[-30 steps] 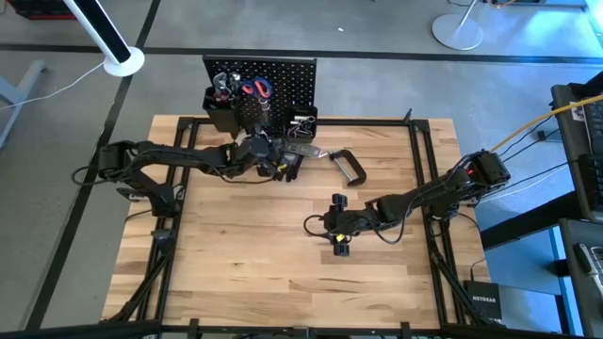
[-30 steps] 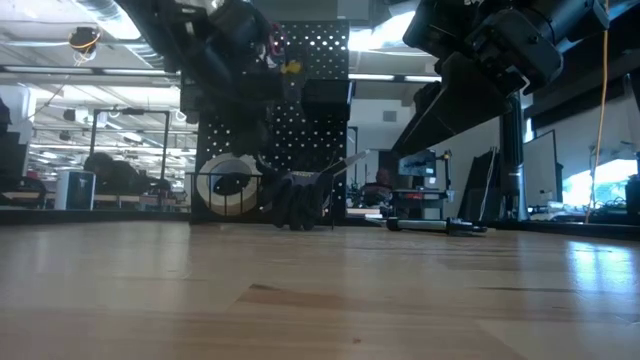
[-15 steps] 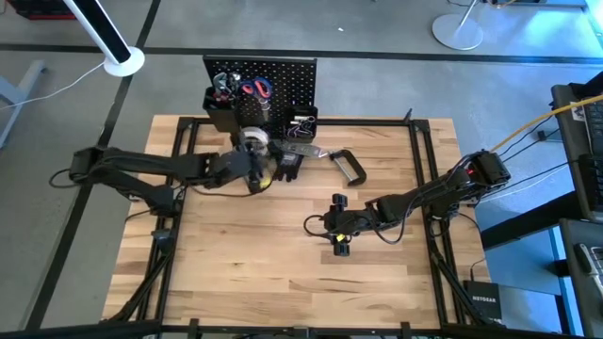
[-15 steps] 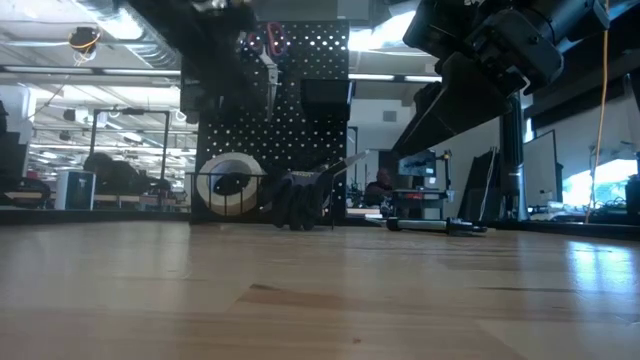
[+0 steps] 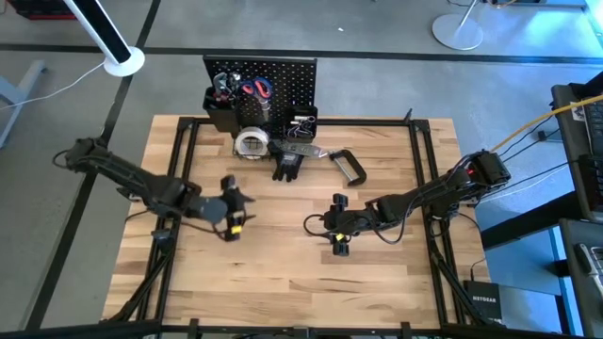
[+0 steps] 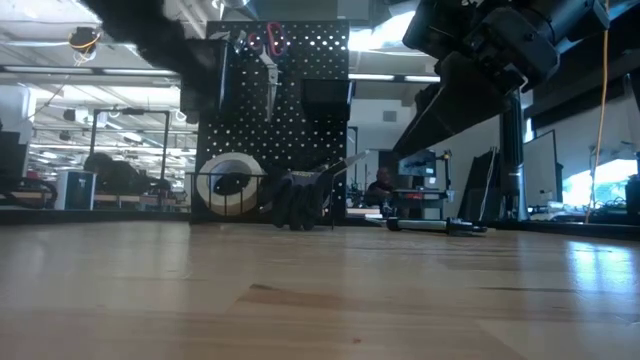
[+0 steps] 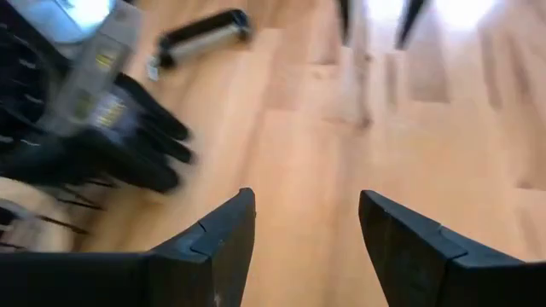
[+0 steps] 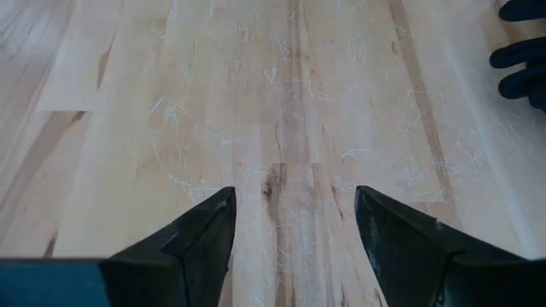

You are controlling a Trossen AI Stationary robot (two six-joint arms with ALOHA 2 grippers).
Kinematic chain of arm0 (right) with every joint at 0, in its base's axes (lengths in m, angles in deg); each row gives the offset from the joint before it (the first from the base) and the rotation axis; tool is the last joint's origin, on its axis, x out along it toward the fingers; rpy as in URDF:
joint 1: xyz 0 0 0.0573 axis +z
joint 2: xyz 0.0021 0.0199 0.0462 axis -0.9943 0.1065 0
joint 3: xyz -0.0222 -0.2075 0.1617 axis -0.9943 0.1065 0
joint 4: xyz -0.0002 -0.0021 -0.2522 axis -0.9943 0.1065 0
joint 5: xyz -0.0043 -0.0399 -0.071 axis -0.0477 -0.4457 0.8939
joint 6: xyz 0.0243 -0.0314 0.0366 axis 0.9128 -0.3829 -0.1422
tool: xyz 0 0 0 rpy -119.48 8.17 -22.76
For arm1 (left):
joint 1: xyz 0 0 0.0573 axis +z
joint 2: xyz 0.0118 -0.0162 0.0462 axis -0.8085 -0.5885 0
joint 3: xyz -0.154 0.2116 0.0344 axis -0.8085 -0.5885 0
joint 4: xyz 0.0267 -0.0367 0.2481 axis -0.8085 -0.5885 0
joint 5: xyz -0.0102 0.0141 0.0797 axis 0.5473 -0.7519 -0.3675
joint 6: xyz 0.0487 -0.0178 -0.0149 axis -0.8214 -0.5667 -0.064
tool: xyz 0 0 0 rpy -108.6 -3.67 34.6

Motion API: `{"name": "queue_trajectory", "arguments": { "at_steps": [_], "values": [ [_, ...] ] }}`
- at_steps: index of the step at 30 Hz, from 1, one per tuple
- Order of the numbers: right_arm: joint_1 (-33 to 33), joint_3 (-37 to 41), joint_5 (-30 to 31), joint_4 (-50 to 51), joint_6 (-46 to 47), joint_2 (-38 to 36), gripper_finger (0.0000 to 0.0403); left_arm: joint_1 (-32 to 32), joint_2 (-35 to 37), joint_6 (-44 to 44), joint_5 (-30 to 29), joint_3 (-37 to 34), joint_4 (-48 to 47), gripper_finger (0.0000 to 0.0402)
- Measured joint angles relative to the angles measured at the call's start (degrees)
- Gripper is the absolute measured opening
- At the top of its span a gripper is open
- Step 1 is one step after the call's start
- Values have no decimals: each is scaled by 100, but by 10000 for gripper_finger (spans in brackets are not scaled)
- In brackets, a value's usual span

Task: Hang tools onto peg board
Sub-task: Put the clamp into the wire basket on the pegboard

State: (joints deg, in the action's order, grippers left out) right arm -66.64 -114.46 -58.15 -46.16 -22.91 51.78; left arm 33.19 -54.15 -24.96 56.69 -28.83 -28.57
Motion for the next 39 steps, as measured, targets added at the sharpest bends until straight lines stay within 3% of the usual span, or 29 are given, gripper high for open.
{"name": "queue_trajectory", "arguments": {
  "at_steps": [9,17,25,39],
  "values": [
    [-496,-420,11,1110,-31,-434,241,-823,-32,1371,60,-1170,1326,196],
    [-2015,-538,-32,2703,158,-734,264,-839,-35,1937,9,-1641,1813,196],
    [-3477,-382,-389,2691,556,-613,280,-837,-35,1952,-39,-1646,1833,196],
    [-3717,-387,-556,2058,554,560,228,-835,-35,1930,-92,-1646,1899,196]
  ]
}}
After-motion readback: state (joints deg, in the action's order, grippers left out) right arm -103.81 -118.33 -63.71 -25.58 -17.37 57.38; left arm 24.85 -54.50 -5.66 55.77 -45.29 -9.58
